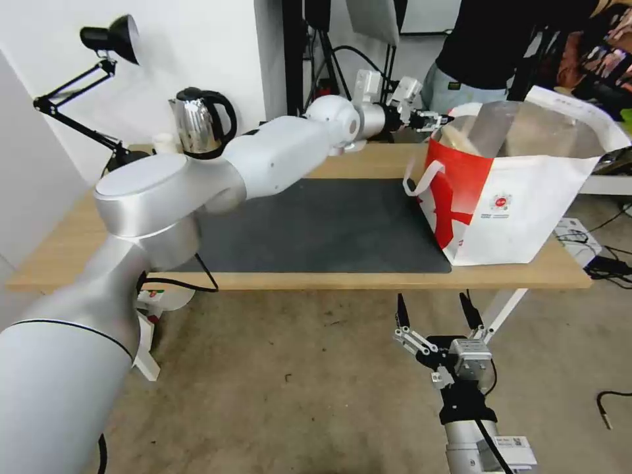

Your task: Pick up the trash from the table and place it into the takeout bag.

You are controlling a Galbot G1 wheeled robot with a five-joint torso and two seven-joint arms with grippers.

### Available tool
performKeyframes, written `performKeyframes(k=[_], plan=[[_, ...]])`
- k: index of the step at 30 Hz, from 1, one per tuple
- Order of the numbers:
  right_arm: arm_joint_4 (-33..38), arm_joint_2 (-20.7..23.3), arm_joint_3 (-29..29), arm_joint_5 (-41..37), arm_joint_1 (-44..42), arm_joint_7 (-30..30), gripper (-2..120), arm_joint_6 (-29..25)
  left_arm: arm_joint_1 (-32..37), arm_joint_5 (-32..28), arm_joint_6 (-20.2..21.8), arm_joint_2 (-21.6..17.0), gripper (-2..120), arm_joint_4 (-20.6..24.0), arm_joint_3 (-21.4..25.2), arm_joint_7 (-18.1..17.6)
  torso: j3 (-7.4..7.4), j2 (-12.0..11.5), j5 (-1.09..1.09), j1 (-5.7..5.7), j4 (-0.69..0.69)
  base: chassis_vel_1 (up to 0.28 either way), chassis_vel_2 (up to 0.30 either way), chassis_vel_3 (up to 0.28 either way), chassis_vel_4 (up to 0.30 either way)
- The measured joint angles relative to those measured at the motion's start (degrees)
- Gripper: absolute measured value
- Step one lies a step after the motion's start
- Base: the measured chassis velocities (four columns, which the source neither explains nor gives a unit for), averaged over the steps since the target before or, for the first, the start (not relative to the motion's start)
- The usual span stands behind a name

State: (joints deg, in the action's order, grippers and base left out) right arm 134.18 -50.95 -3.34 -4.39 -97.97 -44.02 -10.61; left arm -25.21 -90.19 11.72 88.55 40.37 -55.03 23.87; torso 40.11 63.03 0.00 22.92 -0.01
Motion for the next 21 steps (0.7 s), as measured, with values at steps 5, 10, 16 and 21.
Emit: performKeyframes(k=[5, 10, 16, 21], plan=[[0.00, 0.00, 0.00, 0.00, 0.00, 0.00, 100, 0.00, -0.83, -1.59, -0.06, -0.83, 86, 2.22, -1.00, -1.61, 0.00, 0.00, 0.00, 0.00, 0.00, 0.000, 0.000, 0.000, 0.000], [0.00, 0.00, 0.00, 0.00, 0.00, 0.00, 100, 0.00, -1.95, -3.45, -0.16, -2.04, 98, 4.54, -1.29, -3.33, 0.00, 0.00, 0.00, 0.00, 0.00, 0.000, 0.000, 0.000, 0.000], [0.00, 0.00, 0.00, 0.00, 0.00, 0.00, 100, 0.00, -2.69, -3.78, -2.29, -4.91, 100, 7.79, 5.21, -4.96, 0.00, 0.00, 0.00, 0.00, -0.01, 0.000, 0.000, 0.000, 0.000], [0.00, 0.00, 0.00, 0.00, 0.00, 0.00, 100, 0.00, -4.33, -4.22, -4.32, -13.75, 100, 18.03, 10.88, -8.70, 0.00, 0.00, -0.01, 0.00, -0.01, 0.000, 0.000, 0.000, 0.000]])
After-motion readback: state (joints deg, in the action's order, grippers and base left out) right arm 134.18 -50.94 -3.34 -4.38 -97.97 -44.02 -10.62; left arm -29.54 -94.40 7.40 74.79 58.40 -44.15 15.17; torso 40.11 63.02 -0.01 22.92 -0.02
